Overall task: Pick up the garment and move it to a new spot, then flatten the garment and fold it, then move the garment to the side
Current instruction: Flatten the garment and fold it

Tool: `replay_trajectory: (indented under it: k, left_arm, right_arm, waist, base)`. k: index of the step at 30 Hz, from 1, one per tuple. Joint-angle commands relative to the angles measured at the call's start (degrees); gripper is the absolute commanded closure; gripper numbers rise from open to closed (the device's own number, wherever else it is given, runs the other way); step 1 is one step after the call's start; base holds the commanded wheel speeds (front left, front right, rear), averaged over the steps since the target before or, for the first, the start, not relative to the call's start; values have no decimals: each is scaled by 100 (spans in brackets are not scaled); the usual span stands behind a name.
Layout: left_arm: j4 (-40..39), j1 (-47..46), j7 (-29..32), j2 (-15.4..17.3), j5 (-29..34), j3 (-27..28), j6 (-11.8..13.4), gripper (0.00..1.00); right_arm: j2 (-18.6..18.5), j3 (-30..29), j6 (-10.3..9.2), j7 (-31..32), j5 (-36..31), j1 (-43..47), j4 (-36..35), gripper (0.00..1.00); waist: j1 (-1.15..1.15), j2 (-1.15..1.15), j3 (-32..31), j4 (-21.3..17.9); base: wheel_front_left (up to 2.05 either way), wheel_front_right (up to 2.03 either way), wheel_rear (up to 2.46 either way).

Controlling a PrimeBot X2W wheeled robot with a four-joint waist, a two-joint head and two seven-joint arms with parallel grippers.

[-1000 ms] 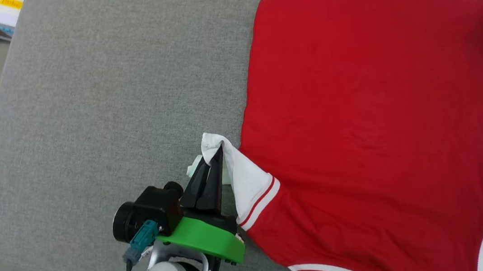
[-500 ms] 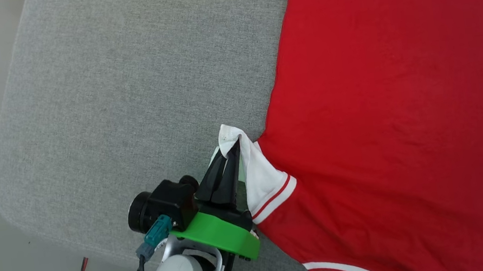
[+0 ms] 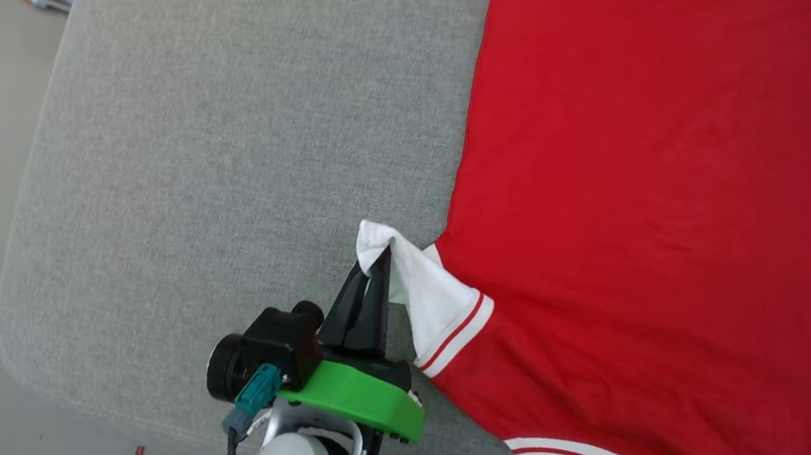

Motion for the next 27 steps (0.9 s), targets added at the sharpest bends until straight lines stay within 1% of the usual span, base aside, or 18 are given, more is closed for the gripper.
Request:
replay_trajectory:
  k: [1,6,7,10,11,16,19,21,23,27]
  left_arm:
    - [21,71,13,46,-64,30,54,100]
    - [94,285,63,165,-152,150,170,100]
    - [182,483,119,297,-257,272,235,100]
    - [225,654,178,450,-326,403,313,100]
    - [208,843,218,572,-400,540,421,100]
    - [197,1180,292,721,-543,731,578,100]
    - [206,1350,371,816,-621,799,619,100]
    - [209,1472,410,890,-681,844,621,100]
    - [209,1563,424,928,-725,882,641,100]
    - [204,1701,459,951,-788,904,677,100]
  right_arm:
    - [-109,89,-4,45,37,300,-16,100]
    - [-329,328,-4,-86,374,921,-576,100]
    - [-468,347,-4,-245,754,1548,-994,100]
    - [-533,307,-4,-369,1059,2147,-1390,100]
    - [-602,158,-4,-479,1334,2820,-1818,100]
    - [-664,-336,-4,-623,1553,3989,-2439,100]
    - [-593,-756,-4,-660,1583,4742,-2810,100]
    - [-458,-1135,-4,-689,1557,5336,-3121,100]
    - [-263,-1443,-4,-678,1478,5862,-3412,100]
    - [284,-2019,-4,-563,1270,6747,-3969,100]
  waist:
    - [0,0,-349,-264]
    - [0,0,-791,-607]
    - [0,0,-1100,-883]
    - [0,0,-1342,-1155]
    - [0,0,-1541,-1429]
    - [0,0,-1831,-1801]
    - [0,0,-1970,-1971]
    - [0,0,-2053,-2096]
    - [0,0,-2131,-2197]
    - [0,0,-2232,-2336]
  base:
    - [0,0,0]
    - [0,0,0]
    - [0,0,0]
    - [0,0,0]
    - [0,0,0]
    - [0,0,0]
    - [0,0,0]
    - [0,0,0]
    - [0,0,0]
    - [0,0,0]
